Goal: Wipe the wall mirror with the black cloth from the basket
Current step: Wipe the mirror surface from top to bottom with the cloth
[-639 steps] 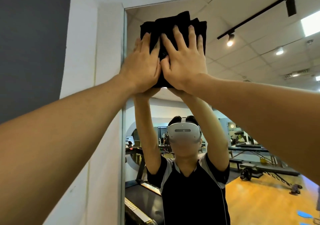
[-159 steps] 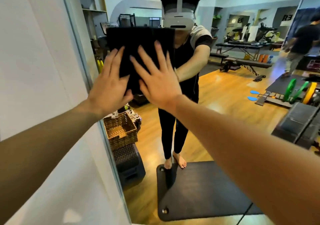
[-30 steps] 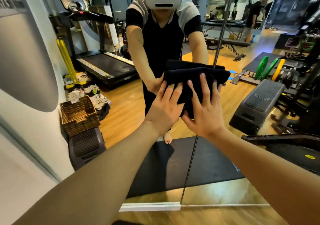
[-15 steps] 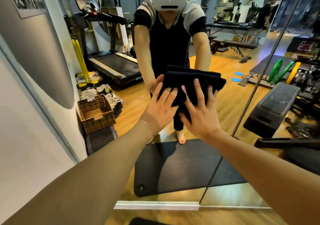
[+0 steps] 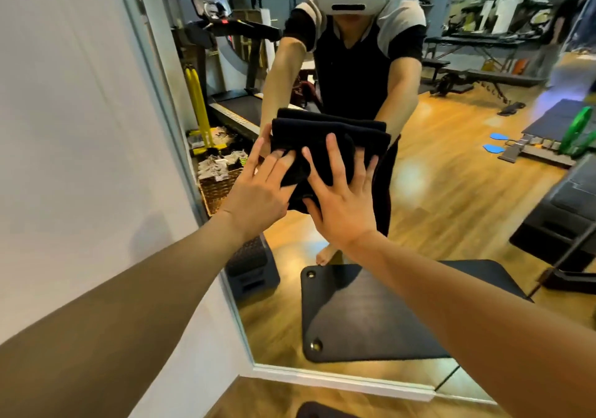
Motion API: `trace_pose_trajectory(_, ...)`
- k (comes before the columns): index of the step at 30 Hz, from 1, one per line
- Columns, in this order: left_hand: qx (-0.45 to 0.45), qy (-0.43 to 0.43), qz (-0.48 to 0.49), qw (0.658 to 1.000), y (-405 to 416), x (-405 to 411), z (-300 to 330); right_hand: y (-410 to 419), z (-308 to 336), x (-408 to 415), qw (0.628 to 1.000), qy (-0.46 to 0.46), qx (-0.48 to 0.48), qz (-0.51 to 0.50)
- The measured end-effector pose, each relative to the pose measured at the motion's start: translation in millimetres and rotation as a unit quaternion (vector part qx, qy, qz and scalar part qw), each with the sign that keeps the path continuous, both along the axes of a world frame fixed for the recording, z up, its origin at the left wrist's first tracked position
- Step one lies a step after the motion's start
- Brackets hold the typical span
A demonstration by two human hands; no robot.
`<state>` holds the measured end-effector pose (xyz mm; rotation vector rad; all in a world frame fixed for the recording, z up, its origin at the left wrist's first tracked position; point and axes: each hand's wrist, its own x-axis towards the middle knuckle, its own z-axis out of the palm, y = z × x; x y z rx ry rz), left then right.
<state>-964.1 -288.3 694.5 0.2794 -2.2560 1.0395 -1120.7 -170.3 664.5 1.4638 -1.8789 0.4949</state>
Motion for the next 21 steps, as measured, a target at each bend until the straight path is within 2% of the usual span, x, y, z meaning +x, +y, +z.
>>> trace_pose_trajectory(8, 0.013, -0.013, 0.075, 0.997, -64.9, 86.0, -4.0, -77.4, 1.5, 82.0, 1.0, 0.022, -0.001, 0.022)
trace_pose_trajectory(12, 0.009, 0.01, 0.11, 0.994, -94.0, 120.0, -11.8, -106.1, 1.8, 111.8, 0.998, 0.046, -0.005, 0.043)
trace_pose_trajectory(17, -0.001, 0.018, 0.104, 0.994, -109.0, 126.1, -23.7, -124.0, -9.8, 99.0, 0.99, 0.128, -0.035, 0.057)
trace_pose_trajectory(21, 0.002, 0.028, 0.083, 0.996, -107.8, 123.0, -27.2, -132.5, -18.2, 91.1, 0.978, 0.163, -0.114, 0.066)
